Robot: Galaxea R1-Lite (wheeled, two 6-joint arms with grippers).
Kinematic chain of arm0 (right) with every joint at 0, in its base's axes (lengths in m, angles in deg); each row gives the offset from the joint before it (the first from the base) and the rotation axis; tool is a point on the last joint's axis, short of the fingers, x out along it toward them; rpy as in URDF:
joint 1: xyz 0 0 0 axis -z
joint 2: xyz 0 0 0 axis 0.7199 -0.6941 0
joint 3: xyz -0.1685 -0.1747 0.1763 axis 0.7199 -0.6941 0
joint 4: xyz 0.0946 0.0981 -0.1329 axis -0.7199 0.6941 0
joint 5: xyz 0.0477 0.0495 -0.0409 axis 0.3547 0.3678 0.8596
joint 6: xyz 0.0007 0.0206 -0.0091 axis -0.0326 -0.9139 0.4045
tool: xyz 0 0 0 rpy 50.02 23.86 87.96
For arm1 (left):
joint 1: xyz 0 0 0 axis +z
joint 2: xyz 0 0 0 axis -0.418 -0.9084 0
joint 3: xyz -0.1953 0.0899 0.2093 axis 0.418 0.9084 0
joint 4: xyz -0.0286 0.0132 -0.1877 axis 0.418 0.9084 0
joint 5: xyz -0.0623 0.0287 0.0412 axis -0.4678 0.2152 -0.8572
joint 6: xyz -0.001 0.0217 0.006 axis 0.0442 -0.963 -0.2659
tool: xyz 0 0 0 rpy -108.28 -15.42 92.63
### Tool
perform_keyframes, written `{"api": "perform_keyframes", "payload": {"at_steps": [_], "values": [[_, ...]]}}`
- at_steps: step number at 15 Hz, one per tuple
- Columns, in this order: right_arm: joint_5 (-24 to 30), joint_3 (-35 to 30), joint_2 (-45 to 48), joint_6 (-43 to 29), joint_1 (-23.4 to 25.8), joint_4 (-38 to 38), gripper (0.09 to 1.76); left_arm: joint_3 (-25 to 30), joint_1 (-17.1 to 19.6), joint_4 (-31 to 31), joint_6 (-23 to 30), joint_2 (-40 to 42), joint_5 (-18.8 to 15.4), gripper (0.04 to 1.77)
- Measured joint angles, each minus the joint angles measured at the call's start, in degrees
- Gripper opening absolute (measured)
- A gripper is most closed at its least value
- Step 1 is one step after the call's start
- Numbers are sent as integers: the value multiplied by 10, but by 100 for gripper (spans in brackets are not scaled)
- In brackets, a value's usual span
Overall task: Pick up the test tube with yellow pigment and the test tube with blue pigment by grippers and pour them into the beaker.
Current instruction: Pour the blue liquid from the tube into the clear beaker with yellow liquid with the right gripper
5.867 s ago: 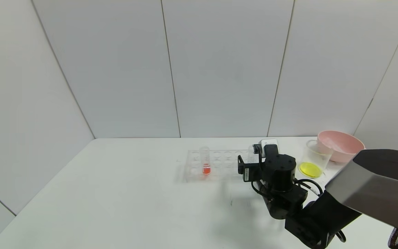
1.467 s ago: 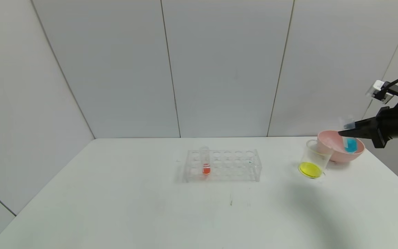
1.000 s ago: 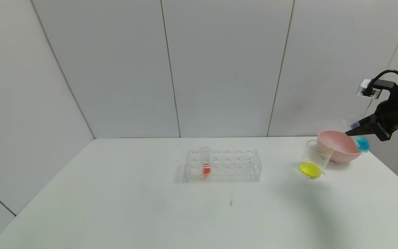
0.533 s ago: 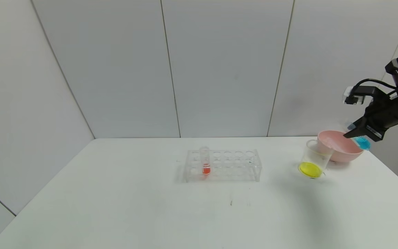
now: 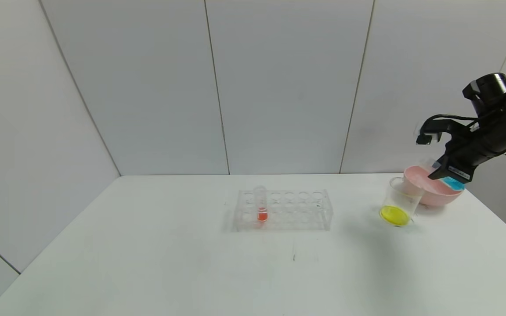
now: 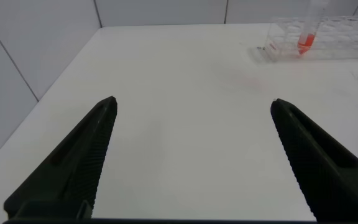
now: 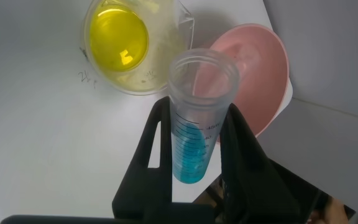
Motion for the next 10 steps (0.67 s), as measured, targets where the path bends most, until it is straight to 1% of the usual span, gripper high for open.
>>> {"api": "perform_keyframes", "payload": {"at_steps": [5,10], "values": [[-60,0,-9,37,-7,-2,51,0,0,0,0,0,0,176],[-126,0,-17,66,-32,-5,51,0,0,0,0,0,0,176]]}}
